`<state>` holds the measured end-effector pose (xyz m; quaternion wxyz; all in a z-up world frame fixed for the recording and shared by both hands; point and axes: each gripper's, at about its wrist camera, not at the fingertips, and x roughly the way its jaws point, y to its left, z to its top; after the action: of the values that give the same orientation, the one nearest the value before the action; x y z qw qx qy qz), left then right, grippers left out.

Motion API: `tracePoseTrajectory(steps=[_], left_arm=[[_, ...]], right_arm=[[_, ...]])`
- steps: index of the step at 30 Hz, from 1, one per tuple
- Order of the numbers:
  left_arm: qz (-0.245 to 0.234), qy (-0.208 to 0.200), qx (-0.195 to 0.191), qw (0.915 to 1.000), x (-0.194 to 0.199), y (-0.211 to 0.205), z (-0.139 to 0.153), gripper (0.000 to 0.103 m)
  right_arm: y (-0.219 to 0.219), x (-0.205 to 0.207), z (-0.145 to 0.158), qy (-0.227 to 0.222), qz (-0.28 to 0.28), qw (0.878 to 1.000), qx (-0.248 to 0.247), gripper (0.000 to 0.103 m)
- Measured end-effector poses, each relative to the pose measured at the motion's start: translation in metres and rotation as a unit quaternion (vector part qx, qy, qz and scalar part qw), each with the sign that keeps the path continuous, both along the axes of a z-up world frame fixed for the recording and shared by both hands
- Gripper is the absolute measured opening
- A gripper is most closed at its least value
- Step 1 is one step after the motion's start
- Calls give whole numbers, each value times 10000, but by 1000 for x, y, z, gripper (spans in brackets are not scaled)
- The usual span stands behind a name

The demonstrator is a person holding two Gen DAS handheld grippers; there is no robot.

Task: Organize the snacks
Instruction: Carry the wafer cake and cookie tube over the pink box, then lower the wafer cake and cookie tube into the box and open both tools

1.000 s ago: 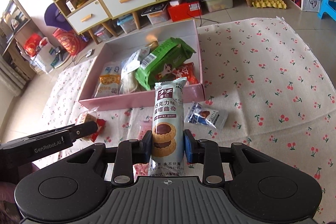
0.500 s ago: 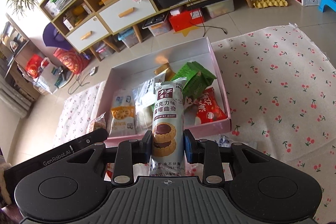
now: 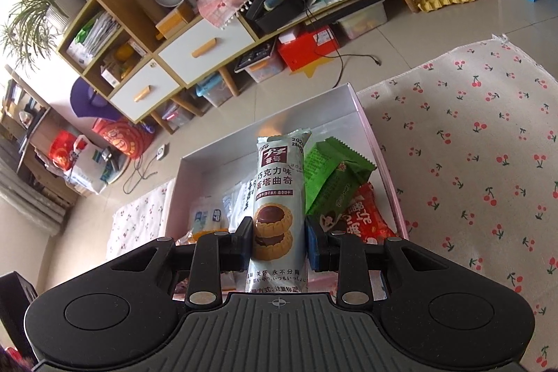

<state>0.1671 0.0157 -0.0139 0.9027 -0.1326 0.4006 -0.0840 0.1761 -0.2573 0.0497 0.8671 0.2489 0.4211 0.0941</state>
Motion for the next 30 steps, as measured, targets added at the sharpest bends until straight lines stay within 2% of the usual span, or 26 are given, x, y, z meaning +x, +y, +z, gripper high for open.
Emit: tracePoseTrajectory(steps=[5,10,18,20,22,24,27,30], left_arm=[[-52,-130,17,9999,0,1,-4,33],[-103,-146,21,9998,-3,1,0,35],[-265,-211,-36,9994,-3,4,1,36],[-298,-257,-10,9992,-3,3,1,46],[-336,-282,10,9990,-4,2,2,54],[-371,-267,30,9989,-4,0,2,55],[-422,-241,77,9988,-5,-2,2,60],[-473,-265,114,9985,-7,-4,4,64]], right_arm=[[23,25,6,-143,316,9993,114,29],[54,56,3,-84,699,9974,-121,29],[68,82,-12,27,971,9946,-378,30],[69,84,-14,43,981,9944,-389,30],[68,84,-15,29,967,9948,-309,33],[66,82,-14,27,956,9953,-178,36],[65,77,-8,-38,1001,9948,-205,55],[67,68,-1,-118,1125,9927,-427,60]])
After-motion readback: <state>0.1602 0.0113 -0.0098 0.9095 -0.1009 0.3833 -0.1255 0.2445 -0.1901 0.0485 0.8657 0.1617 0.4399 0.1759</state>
